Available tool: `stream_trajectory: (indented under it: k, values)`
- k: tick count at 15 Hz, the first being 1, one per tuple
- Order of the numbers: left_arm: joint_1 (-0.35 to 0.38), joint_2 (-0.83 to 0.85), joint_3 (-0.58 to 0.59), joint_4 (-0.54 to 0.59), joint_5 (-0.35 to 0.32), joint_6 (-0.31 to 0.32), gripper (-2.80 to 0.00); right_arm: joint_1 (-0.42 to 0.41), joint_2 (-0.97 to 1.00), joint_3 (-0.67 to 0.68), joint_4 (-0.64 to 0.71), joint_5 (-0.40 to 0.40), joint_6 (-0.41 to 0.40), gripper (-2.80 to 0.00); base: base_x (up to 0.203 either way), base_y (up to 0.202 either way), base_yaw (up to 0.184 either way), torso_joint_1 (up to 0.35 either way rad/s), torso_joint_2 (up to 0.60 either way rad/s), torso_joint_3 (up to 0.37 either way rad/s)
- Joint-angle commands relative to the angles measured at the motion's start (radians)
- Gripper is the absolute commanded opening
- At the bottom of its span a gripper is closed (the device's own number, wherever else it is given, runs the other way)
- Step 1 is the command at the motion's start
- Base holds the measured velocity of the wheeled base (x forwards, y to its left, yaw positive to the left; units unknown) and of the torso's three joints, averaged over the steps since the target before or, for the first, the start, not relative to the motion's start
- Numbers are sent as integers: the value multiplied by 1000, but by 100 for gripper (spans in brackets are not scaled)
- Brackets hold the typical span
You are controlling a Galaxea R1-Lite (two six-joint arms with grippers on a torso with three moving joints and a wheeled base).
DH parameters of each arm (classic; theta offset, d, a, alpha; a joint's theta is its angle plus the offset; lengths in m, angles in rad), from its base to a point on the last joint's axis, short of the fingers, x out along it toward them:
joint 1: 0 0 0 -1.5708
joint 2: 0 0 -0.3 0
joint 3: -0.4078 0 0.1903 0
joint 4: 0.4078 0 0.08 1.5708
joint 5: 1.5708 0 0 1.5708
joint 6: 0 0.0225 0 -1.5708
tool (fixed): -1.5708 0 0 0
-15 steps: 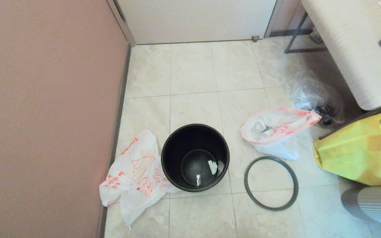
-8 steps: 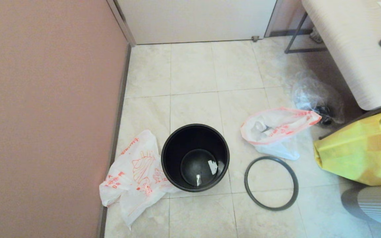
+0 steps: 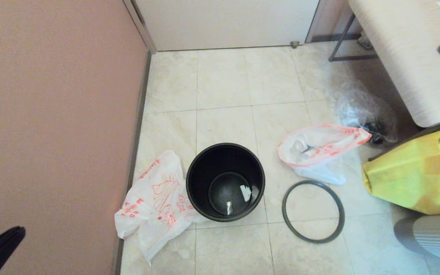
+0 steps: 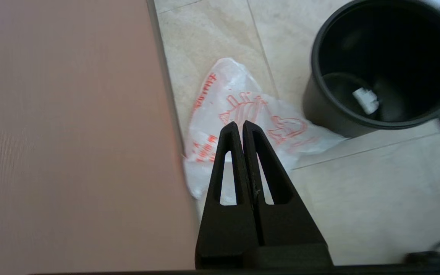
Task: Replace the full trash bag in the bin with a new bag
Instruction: Pick up a new trash bag
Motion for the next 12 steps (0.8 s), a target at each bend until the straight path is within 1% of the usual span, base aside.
stream_trajectory:
  k: [1,4,6,7,8,10,11,12]
  values:
    - [-1,159,-21,-24,1,23,-280,0,3,0,-1,0,0,-280,0,0,0,0,0,0]
    - [-6,311,-58,-50,2,43,-280,0,3,0,-1,0,0,-280,0,0,0,0,0,0]
    - [-38,414,-60,-95,22,45,-280,0,3,0,-1,0,0,-280,0,0,0,0,0,0]
    - [-86,468,-51,-117,49,39,-280,0,3,0,-1,0,0,-280,0,0,0,0,0,0]
    - [-140,534,-39,-150,88,19,-280,0,3,0,-1,0,0,-280,0,0,0,0,0,0]
    - [-243,712,-21,-265,192,-51,-280,0,3,0,-1,0,0,-280,0,0,0,0,0,0]
    - [-284,820,-11,-337,244,-79,-280,0,3,0,-1,0,0,-280,0,0,0,0,0,0]
    - [-315,934,-1,-418,282,-99,-280,0,3,0,-1,0,0,-280,0,0,0,0,0,0]
